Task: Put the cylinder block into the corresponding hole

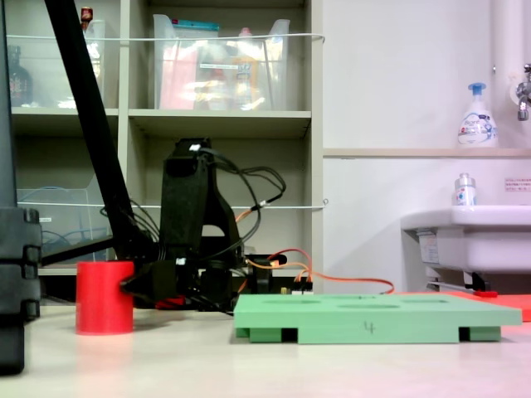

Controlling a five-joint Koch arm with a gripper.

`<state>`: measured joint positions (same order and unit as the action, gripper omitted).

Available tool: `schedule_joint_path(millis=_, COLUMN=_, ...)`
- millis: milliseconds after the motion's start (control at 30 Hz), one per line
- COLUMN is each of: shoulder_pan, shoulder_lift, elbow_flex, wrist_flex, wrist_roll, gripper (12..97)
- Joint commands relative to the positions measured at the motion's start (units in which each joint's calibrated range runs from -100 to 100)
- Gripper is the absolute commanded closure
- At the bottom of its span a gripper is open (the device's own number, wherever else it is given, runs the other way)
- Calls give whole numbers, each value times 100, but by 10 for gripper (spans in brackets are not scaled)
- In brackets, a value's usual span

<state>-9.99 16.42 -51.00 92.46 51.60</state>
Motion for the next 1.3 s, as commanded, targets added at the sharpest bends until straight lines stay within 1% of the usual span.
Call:
schedule_joint_path(millis=0, shoulder_pan=-20, shoulder_lift=34, elbow_flex=345, wrist_flex=407, wrist_roll=49, gripper=387)
schedule_joint_path(millis=67, shoulder_pan=-15, shoulder_lift=146, elbow_flex=544, wrist_flex=320, wrist_roll=49, gripper=392)
schedule_joint_path(millis=133, shoulder_pan=-15, shoulder_lift=174, elbow_flex=594, wrist_flex=292, wrist_roll=49, gripper=450)
schedule_joint_path(millis=167, shoulder_pan=-15, shoulder_lift=174, elbow_flex=594, wrist_flex=301, wrist_roll=88, gripper=502)
schedule_joint_path(millis=233, shoulder_pan=-29, shoulder_lift=160, elbow_flex=584, wrist_flex=311, wrist_roll=190, gripper=640)
schedule_joint_path(millis=267, shoulder_pan=-39, shoulder_lift=146, elbow_flex=574, wrist_flex=330, wrist_roll=200, gripper=666)
schedule_joint_path(millis=433, shoulder_pan=-24, shoulder_lift=6, elbow_flex=385, wrist_flex=340, wrist_roll=205, gripper=677)
schedule_joint_path(millis=500, shoulder_pan=-20, shoulder_lift=-119, elbow_flex=215, wrist_flex=349, wrist_roll=205, gripper=705)
schedule_joint_path(millis=600, shoulder_pan=5, shoulder_lift=-440, elbow_flex=-14, wrist_flex=349, wrist_roll=205, gripper=706)
schedule_joint_path(millis=733, shoulder_pan=107, shoulder_lift=-1306, elbow_flex=-293, wrist_flex=320, wrist_roll=205, gripper=706)
schedule_joint_path(millis=833, shoulder_pan=234, shoulder_lift=-2312, elbow_flex=-333, wrist_flex=-45, wrist_roll=205, gripper=706)
schedule_joint_path(millis=900, shoulder_pan=366, shoulder_lift=-3122, elbow_flex=-373, wrist_flex=-488, wrist_roll=205, gripper=707)
schedule_joint_path(millis=967, shoulder_pan=488, shoulder_lift=-3695, elbow_flex=-463, wrist_flex=-652, wrist_roll=200, gripper=766)
schedule_joint_path(millis=1133, shoulder_pan=991, shoulder_lift=-4365, elbow_flex=-423, wrist_flex=-806, wrist_roll=186, gripper=768)
schedule_joint_path(millis=1267, shoulder_pan=1495, shoulder_lift=-5049, elbow_flex=-253, wrist_flex=-1875, wrist_roll=137, gripper=768)
